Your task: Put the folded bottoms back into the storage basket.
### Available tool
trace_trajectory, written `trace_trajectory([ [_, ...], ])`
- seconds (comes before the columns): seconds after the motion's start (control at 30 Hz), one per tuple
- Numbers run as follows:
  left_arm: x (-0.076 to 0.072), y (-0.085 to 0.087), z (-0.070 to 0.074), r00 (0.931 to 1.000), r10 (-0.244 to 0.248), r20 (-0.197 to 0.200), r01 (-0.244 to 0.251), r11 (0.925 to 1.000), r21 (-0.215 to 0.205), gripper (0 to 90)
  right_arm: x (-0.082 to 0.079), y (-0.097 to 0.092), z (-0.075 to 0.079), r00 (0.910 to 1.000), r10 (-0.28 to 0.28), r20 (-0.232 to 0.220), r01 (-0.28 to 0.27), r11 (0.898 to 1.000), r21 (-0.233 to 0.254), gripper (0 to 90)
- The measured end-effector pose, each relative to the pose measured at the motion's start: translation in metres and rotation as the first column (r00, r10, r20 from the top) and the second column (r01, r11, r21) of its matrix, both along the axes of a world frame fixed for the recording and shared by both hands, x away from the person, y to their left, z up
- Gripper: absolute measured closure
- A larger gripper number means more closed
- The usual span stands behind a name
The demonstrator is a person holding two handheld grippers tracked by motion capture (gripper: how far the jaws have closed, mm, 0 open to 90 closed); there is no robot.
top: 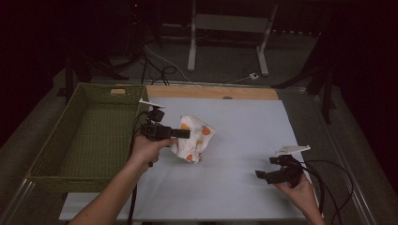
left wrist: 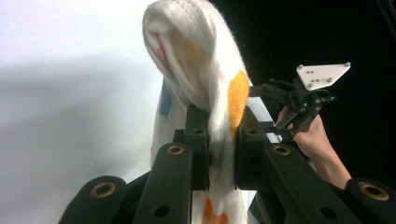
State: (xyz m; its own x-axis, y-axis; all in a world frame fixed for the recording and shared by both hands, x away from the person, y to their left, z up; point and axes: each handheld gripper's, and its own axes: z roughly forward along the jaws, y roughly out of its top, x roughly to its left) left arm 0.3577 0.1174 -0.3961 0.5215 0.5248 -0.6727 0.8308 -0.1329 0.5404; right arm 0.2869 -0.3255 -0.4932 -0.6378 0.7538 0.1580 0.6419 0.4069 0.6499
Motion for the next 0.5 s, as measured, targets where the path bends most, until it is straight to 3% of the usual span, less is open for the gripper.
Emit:
trace_trajectory([
  [0.5,0.003,0.039,0.036,0.998,0.05,0.039,-0.049,0.9984,-0.029,80.0,-0.001,-0.004,0.003,0.9999,-0.013,0.007,0.013,1.0,0.006,9.8],
])
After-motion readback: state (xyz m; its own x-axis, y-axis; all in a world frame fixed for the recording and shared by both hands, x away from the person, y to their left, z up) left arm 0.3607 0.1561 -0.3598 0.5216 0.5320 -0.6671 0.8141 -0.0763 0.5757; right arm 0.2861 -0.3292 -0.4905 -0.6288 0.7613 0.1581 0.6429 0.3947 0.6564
